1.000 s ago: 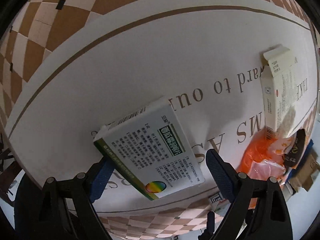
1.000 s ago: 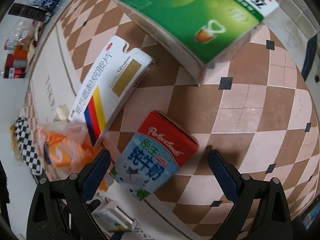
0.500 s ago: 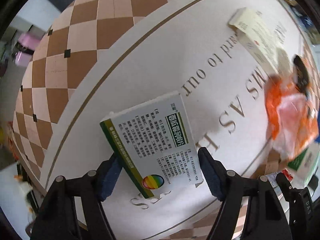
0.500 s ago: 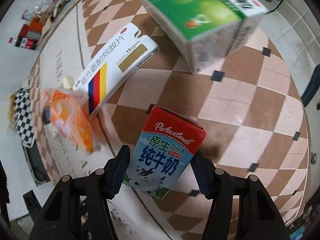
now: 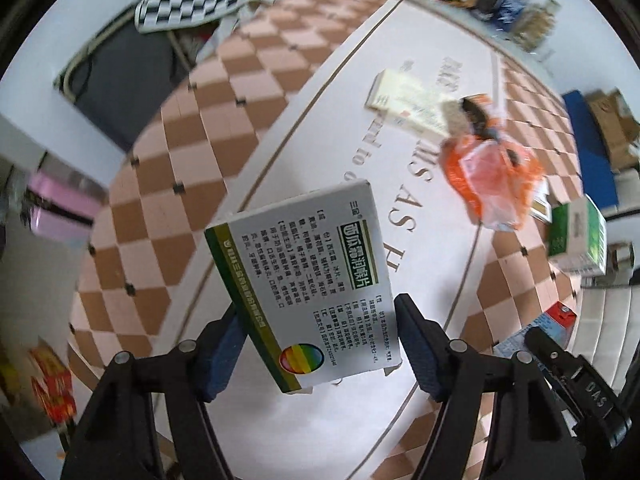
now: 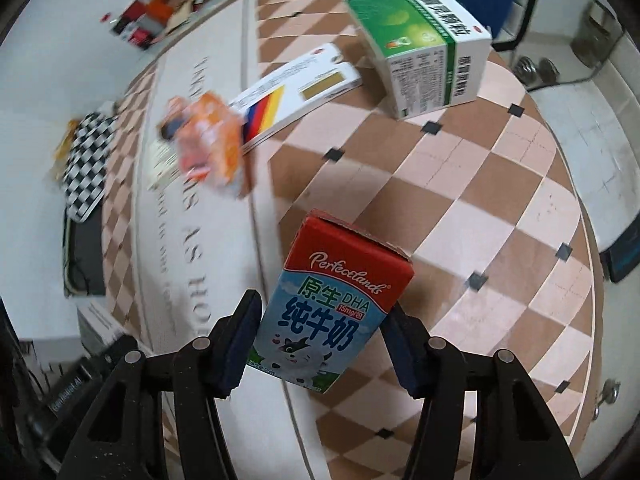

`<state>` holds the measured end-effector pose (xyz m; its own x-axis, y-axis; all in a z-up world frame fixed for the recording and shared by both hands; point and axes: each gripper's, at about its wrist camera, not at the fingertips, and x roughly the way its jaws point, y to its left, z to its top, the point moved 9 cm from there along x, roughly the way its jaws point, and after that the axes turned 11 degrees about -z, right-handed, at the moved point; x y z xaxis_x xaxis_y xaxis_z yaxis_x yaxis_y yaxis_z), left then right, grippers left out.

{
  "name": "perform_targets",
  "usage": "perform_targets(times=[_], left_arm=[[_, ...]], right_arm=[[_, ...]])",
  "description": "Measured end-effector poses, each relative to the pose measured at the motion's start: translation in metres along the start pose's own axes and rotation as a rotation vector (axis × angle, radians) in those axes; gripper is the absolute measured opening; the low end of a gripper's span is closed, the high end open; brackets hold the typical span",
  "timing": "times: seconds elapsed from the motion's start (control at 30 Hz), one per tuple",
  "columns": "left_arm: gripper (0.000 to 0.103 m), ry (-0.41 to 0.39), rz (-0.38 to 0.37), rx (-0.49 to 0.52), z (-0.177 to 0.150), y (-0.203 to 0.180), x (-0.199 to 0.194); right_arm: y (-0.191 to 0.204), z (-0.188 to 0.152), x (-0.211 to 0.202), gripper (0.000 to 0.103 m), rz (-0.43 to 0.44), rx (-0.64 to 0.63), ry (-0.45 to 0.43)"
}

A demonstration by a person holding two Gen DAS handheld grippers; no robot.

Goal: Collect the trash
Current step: 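Carry both items over the trash bin and open both grippers to drop them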

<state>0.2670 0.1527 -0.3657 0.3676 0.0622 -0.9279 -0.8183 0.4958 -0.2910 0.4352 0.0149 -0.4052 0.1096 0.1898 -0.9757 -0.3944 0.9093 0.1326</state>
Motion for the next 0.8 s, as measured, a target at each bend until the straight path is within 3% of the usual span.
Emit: perform_targets(times=[0.2,0.4,0.63,0.8], left_arm=[[0.069,-0.076,-0.081,0.095,0.014,0.005,-0.026],[0.069,-0.098,-0.219,0.184,-0.030,0.024,-0.065],[0.069,0.088,-0.503,0.139,-0.121,0.061,-0.077],[0.069,0.236,-0.564,0.090,-0.196,0.095,-0.065]], right_arm=[[0.005,-0.047,-0.045,0.061,-0.023,-0.089,-0.105],[0.004,-0.117,-0.088,0.060,-0.063,-0.089,-0.211],[-0.019,-0.248,-0.104,0.060,-0.034,0.043,-0.186],[-0.045,-0.347,-0.081,0.060,-0.011,0.102,-0.085]])
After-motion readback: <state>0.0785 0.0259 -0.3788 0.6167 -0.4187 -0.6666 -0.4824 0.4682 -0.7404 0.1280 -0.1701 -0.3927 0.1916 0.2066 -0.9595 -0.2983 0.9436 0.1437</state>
